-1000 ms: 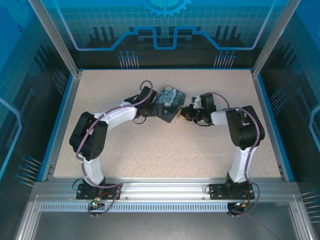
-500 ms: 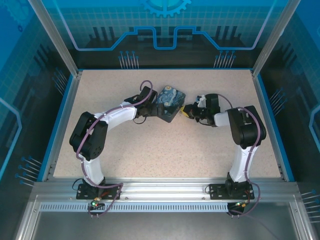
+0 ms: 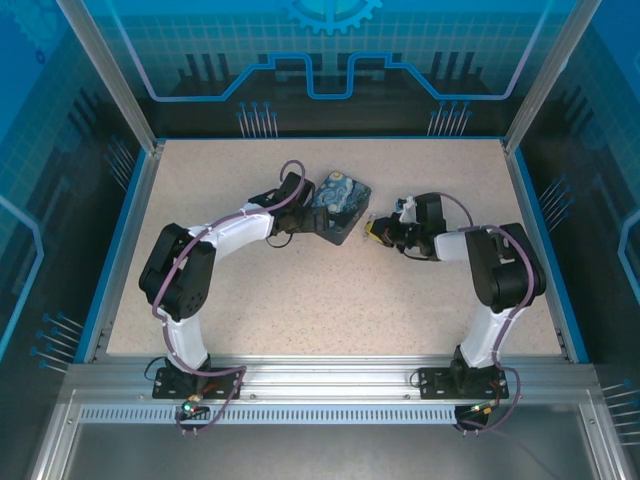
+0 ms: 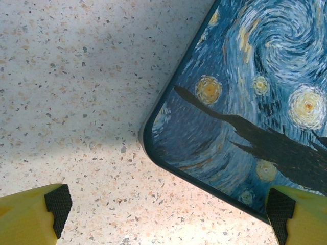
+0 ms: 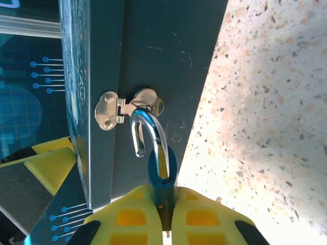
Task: Unlock a padlock with a key
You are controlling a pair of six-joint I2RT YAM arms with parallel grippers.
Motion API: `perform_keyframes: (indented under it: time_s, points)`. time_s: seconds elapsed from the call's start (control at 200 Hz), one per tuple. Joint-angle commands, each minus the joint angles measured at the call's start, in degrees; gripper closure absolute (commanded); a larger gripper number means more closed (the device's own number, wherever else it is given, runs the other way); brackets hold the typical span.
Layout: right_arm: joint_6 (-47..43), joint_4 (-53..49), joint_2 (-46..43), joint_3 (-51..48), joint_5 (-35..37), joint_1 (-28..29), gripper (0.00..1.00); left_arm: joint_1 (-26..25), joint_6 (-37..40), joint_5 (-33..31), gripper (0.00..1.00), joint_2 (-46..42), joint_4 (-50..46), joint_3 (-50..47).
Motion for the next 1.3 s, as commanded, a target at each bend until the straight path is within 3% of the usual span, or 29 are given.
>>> perform_keyframes:
  time_s: [0.0,0.365,0.69,0.97,1.296]
  points:
    - [-1.9,-1.4,-2.9,-1.1,0.8,-0.5,1.0,0.5,1.5,-0.4,0.01,-0.9,-5.5,1.4]
    - [-3.2,-3.8,-8.4,-4.0,1.5,-0.4,1.0,0.8,1.3,-1.8,0.01,-11.4,-7.2,2.5]
    - [-7.1,-10.8,-16.1,-8.1,2.1,2.8,1.0,0.7,-5.0,-0.4,0.01,-24.9,-5.4,-11.3]
    - [-8.0,-12.7,-18.0,-10.4,4.3,11.2,1.0,0.6,-10.6,0.9,0.01,-39.3,-2.8,-26.9]
    - [-2.4,-7.9,-12.9,-9.3,7.3,23.2,1.0,0.7,-11.1,0.9,0.01,-41.6,-3.5,-27.7]
